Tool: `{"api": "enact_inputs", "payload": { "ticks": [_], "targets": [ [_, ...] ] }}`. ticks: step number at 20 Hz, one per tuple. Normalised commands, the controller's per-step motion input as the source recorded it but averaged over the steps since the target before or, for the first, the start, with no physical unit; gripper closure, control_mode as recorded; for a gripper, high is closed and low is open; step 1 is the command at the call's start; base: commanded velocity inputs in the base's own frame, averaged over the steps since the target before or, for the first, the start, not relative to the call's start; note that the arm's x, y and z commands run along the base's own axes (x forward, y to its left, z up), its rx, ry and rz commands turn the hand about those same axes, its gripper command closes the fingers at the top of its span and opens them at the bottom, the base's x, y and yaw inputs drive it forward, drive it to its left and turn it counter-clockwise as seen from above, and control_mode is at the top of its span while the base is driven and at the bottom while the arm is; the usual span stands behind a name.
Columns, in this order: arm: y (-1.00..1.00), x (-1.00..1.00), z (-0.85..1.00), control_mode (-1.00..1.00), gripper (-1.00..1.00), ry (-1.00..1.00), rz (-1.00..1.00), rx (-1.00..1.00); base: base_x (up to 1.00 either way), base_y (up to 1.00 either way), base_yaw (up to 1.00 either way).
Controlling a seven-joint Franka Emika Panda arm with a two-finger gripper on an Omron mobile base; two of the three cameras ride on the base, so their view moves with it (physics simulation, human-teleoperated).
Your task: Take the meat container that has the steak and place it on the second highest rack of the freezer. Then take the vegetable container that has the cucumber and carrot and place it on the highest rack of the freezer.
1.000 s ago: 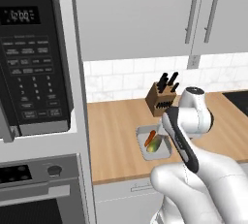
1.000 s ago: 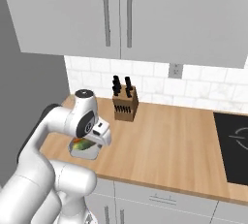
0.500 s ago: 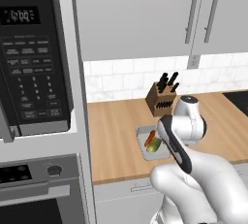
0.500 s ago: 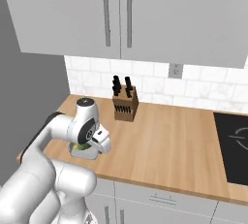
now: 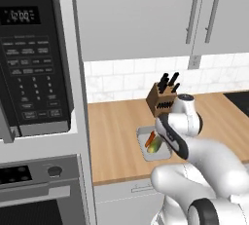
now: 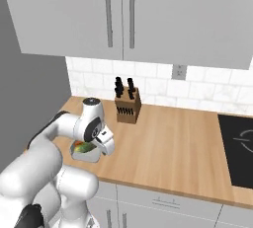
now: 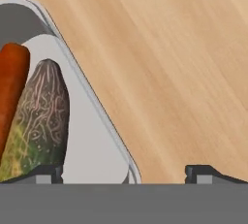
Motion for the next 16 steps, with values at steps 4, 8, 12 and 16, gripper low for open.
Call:
{"api": "enact_inputs", "payload": {
  "ticks": [4,8,12,16],
  "targets": [
    [0.0,0.31,0.0,-1.0,-1.0,0.32,-0.02,0.0,0.0,0.0,0.0],
    [0.0,0.1,-0.01,-1.0,-1.0,0.31,0.0,0.0,0.0,0.0,0.0],
    [0.0,-0.26,-0.05,-1.0,-1.0,0.04,0.0,0.0,0.0,0.0,0.0],
    [0.0,-0.57,0.0,-1.0,-1.0,0.0,0.04,0.0,0.0,0.0,0.0]
  ]
}}
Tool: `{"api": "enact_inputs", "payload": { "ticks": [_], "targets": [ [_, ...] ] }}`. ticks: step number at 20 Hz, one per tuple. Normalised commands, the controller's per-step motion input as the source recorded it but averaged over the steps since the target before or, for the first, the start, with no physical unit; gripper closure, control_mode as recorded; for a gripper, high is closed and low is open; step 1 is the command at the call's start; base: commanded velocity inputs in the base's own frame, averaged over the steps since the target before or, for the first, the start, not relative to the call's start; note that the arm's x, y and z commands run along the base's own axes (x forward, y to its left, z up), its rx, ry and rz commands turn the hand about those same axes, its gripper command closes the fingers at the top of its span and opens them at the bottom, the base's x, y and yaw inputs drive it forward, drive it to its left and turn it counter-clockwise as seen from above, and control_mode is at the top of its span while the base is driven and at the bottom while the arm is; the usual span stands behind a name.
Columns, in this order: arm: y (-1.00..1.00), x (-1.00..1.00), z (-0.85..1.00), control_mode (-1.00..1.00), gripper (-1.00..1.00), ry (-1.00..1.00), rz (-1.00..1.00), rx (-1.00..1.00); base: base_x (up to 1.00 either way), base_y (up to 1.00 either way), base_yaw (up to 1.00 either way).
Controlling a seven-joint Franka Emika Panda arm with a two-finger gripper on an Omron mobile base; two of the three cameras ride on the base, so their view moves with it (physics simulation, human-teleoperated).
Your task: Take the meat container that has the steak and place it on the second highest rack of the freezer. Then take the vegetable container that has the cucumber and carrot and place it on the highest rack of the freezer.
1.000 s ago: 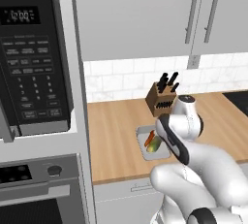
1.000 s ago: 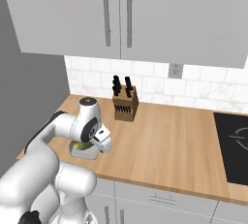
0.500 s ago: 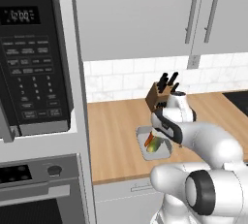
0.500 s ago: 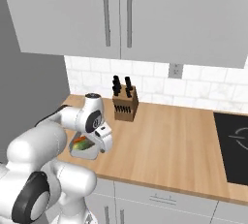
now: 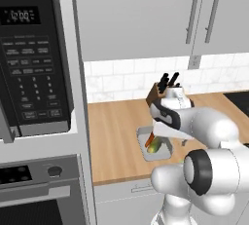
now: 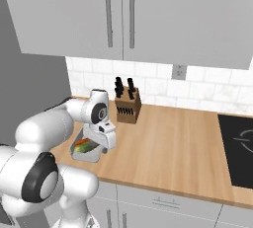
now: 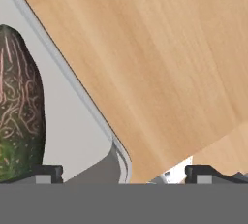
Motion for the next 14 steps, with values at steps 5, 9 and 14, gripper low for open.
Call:
{"api": "enact_inputs", "payload": {
  "ticks": [5,9,14],
  "targets": [
    [0.0,-0.34,-0.11,-1.0,-1.0,0.0,0.17,0.01,0.0,0.0,0.0],
    [0.08,0.07,-0.26,-1.0,-1.0,-0.01,0.2,0.01,0.0,0.0,0.0],
    [0.0,0.02,-0.27,-1.0,-1.0,-0.15,0.13,0.15,0.0,0.0,0.0]
  ]
}}
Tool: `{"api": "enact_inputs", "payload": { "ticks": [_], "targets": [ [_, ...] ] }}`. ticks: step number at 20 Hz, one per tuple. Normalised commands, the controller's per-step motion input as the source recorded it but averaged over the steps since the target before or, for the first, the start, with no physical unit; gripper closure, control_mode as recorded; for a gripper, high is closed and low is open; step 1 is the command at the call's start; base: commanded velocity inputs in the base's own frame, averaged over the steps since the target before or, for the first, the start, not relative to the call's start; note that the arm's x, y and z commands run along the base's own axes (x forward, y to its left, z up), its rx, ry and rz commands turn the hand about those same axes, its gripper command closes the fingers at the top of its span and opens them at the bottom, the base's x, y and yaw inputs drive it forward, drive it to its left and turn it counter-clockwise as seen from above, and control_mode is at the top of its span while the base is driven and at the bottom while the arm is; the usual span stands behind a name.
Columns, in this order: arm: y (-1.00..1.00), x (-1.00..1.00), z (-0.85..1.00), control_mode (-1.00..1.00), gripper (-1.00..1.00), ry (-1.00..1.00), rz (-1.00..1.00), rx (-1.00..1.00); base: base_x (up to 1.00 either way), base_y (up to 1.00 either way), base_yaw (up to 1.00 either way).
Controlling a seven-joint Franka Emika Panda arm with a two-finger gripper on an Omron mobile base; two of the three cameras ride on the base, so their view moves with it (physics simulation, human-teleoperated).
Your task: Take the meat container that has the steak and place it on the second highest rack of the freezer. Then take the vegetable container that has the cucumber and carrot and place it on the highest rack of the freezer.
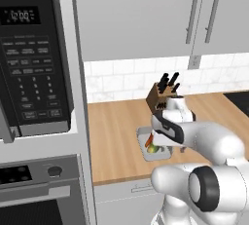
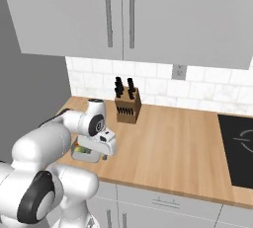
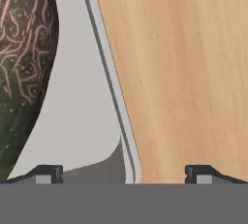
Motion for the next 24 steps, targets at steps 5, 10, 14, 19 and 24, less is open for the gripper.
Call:
{"api": "enact_inputs", "payload": {
  "ticks": [5,10,14,19,24],
  "targets": [
    [0.0,0.15,-0.15,-1.0,-1.0,-0.19,0.06,0.09,0.0,0.0,0.0],
    [0.0,0.19,-0.19,-1.0,-1.0,0.02,0.0,0.01,0.0,0.0,0.0],
    [-0.19,0.14,-0.27,-1.0,-1.0,0.06,0.0,0.0,0.0,0.0,0.0],
    [-0.49,0.04,-0.08,-1.0,-1.0,0.0,0.0,0.0,0.0,0.0,0.0],
    [-0.33,0.0,0.0,-1.0,-1.0,0.0,0.0,0.0,0.0,0.0,0.0]
  ]
}}
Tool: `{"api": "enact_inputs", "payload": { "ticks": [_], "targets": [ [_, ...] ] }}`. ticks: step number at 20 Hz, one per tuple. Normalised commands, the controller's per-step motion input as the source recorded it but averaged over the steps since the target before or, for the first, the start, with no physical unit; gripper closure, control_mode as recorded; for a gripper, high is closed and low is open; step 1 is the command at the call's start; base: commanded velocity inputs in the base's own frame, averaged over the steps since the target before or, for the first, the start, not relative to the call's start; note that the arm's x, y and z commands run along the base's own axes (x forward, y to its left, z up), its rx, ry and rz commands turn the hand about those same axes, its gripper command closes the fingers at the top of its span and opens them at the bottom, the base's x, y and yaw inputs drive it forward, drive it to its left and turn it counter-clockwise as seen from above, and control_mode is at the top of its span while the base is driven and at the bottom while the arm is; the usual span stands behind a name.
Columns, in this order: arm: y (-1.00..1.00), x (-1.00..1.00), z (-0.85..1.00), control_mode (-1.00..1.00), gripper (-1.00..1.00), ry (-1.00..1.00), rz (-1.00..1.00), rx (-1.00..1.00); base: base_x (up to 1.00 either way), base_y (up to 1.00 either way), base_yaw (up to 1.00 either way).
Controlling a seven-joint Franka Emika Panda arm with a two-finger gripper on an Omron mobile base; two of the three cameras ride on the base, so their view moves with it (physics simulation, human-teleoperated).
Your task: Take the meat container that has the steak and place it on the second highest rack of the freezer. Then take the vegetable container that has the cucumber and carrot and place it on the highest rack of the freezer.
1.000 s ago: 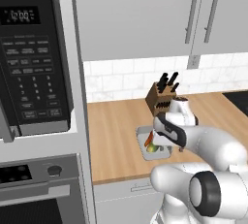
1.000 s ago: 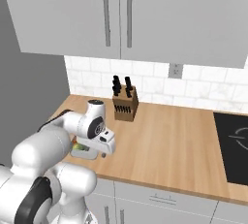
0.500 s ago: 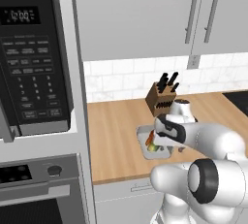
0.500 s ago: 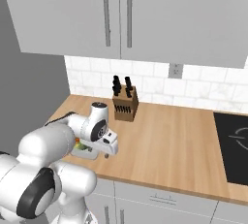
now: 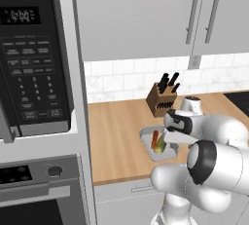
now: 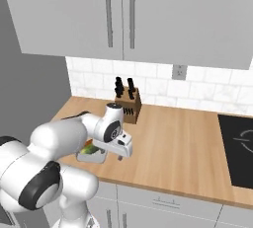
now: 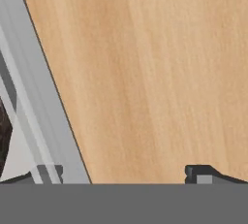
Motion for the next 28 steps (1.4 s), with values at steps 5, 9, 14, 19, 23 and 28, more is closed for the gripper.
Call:
{"api": "enact_inputs", "payload": {
  "ticks": [5,9,14,19,23,28],
  "targets": [
    [-0.11,-0.04,0.0,-1.0,-1.0,0.0,0.02,0.0,0.0,0.0,0.0],
    [0.04,-0.34,-0.02,-1.0,-1.0,0.0,0.15,0.0,0.0,0.0,0.0],
    [0.13,-0.24,0.0,-1.0,-1.0,0.0,0.13,0.0,0.0,0.0,0.0],
    [0.04,0.0,-0.07,-1.0,-1.0,0.0,0.04,0.0,0.0,0.0,0.0],
    [0.0,0.0,0.0,-1.0,-1.0,0.01,0.02,0.0,0.0,0.0,0.0],
    [0.0,0.0,0.0,-1.0,1.0,0.0,0.02,0.0,0.0,0.0,0.0]
  ]
}}
